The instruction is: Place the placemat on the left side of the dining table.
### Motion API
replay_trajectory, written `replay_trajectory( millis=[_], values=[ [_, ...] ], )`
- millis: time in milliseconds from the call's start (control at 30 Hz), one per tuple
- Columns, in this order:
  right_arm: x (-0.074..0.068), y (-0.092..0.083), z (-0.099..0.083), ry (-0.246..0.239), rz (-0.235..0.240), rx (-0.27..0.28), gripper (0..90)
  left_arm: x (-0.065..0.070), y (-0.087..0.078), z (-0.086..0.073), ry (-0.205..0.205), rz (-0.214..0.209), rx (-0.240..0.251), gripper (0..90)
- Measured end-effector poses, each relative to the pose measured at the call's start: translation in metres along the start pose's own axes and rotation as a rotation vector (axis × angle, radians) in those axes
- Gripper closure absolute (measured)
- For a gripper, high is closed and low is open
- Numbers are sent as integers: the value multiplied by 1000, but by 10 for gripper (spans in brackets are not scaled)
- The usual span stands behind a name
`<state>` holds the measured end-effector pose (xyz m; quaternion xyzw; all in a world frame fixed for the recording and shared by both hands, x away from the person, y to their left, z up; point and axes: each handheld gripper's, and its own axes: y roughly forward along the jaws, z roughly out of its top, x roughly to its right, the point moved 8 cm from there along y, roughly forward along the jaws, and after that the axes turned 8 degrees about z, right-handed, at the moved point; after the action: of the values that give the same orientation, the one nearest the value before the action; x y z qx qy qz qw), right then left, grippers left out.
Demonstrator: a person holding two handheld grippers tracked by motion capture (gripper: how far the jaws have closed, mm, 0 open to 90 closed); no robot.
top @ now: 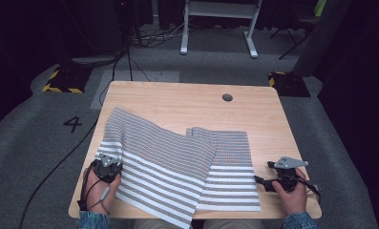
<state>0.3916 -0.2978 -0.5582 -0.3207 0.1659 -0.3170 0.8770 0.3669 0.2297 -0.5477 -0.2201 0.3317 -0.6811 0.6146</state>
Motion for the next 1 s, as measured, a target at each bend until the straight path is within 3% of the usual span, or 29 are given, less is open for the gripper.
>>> replay_trajectory(
  millis=[67,167,200,367,433,567,733,767,800,833,900,1000],
  values=[
    [0,0,0,-1,0,-1,136,2,-5,8,-7,-25,35,843],
    [0,0,0,-1,0,-1,136,4,-12,20,7,-38,72,847],
    [0,0,0,-1,-1,-2,136,5,-15,29,20,-58,105,847],
    [0,0,0,-1,0,-2,136,7,-21,50,42,-88,155,847],
    [0,0,0,-1,1,-1,136,7,-23,69,65,-103,188,847],
    [0,0,0,0,1,0,136,4,-18,96,86,-120,217,851],
    [0,0,0,0,1,1,136,3,-5,129,135,-101,224,854],
    [0,0,0,0,1,1,136,3,-5,129,135,-101,224,854],
    [0,0,0,0,1,1,136,3,6,140,160,-97,218,853],
    [0,0,0,1,1,1,136,3,6,140,160,-97,218,850],
    [0,0,0,1,1,2,136,2,28,157,159,-84,252,802],
    [0,0,0,0,0,0,136,1,38,167,136,-53,285,526]
  ],
)
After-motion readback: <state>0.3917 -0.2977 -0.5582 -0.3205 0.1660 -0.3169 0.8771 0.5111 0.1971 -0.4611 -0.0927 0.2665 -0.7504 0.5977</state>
